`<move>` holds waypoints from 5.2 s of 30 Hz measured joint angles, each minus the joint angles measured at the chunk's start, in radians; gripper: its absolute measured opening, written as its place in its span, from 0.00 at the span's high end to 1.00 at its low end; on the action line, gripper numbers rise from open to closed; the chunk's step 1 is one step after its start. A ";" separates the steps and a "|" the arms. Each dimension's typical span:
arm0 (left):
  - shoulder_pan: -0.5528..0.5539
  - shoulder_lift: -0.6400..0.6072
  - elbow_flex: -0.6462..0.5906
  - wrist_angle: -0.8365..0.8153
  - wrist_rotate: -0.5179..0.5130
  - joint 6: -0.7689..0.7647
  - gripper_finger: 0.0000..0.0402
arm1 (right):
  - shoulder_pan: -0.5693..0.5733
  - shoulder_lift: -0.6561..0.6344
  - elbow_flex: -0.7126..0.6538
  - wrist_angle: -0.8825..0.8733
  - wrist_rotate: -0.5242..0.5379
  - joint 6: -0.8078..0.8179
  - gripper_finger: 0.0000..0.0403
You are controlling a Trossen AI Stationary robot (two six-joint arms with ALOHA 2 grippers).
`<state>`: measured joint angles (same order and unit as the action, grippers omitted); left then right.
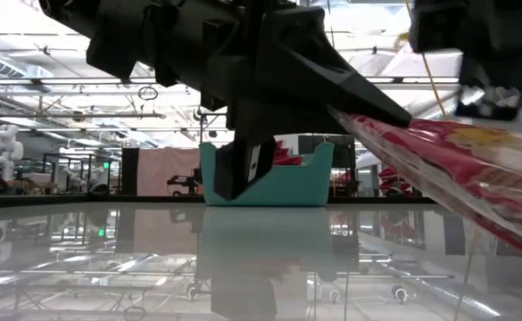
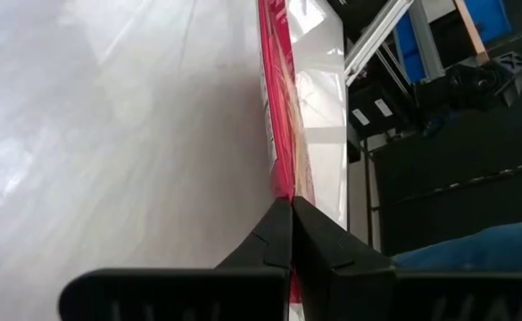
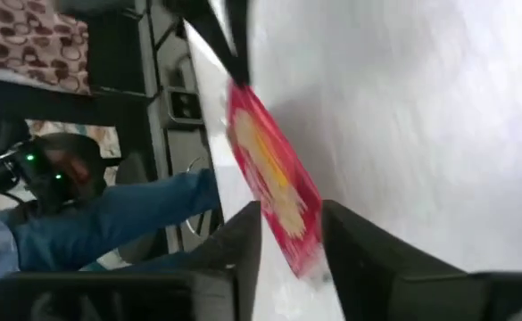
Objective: Sort popcorn bags into baskets
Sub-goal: Put the red popcorn pack into the green bin
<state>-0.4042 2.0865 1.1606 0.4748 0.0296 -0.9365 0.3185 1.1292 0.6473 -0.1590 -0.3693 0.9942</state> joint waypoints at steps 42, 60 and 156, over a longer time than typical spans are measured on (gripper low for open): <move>0.064 -0.267 0.003 -0.263 -0.122 0.010 0.55 | -0.106 0.413 0.280 -0.001 -0.491 -0.457 0.98; 0.264 -0.831 0.002 -0.564 -0.372 0.294 0.53 | -0.357 -0.001 0.279 0.207 0.008 -0.245 0.98; 0.773 -0.948 0.002 -0.849 0.331 0.701 0.93 | -0.758 0.343 0.865 -0.215 -0.265 -0.723 0.97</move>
<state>0.3688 1.1389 1.1622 -0.3740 0.3601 -0.2353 -0.4397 1.4723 1.5120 -0.3745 -0.6341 0.2712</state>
